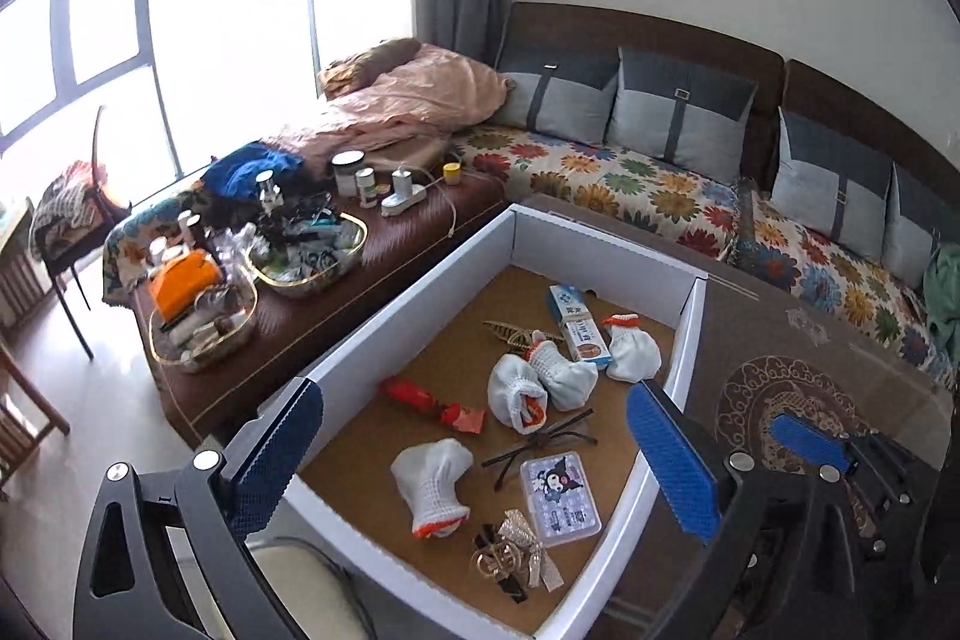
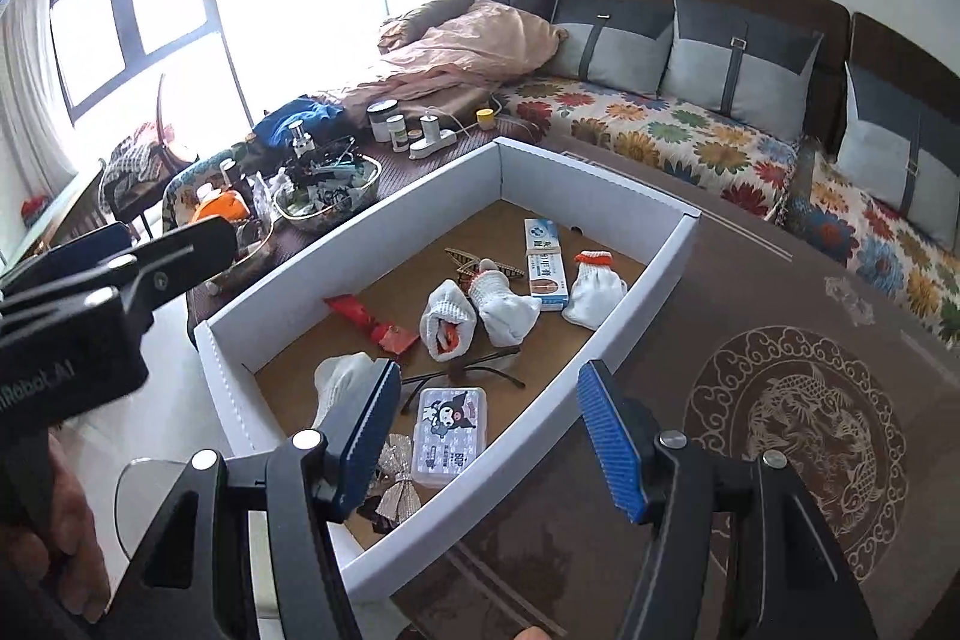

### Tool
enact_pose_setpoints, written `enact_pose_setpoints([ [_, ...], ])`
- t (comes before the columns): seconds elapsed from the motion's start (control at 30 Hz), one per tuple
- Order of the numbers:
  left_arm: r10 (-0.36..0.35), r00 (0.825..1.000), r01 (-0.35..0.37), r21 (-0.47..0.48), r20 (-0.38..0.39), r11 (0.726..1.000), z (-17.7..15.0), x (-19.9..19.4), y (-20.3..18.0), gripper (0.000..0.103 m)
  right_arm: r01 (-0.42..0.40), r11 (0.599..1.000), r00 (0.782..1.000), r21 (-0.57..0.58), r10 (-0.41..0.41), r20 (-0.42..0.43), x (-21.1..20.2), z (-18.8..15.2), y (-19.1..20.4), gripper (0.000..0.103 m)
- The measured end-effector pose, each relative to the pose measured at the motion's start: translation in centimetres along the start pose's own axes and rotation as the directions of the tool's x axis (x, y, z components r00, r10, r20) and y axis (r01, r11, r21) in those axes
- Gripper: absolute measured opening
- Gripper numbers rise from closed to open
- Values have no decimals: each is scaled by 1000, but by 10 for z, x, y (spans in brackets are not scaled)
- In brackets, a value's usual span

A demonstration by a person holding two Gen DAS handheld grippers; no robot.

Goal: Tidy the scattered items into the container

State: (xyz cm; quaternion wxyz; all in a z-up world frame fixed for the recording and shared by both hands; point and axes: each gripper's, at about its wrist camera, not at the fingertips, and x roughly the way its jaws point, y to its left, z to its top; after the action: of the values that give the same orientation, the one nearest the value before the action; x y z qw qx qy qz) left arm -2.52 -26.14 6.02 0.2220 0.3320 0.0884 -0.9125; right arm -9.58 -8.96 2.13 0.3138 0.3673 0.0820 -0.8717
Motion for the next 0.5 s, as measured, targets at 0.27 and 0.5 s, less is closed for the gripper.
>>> enact_pose_setpoints([
  [0.27, 85, 996, -84, 40, -10, 996, 1, -17, 4, 103, 6, 1000, 1000, 14, -6, -13, -4, -3, -1, 63],
  [0.5, 27, 999, -25, 43, -47, 999, -5, -21, 9, 103, 3, 1000, 999, 17, -3, -39, 2, -7, 3, 63],
])
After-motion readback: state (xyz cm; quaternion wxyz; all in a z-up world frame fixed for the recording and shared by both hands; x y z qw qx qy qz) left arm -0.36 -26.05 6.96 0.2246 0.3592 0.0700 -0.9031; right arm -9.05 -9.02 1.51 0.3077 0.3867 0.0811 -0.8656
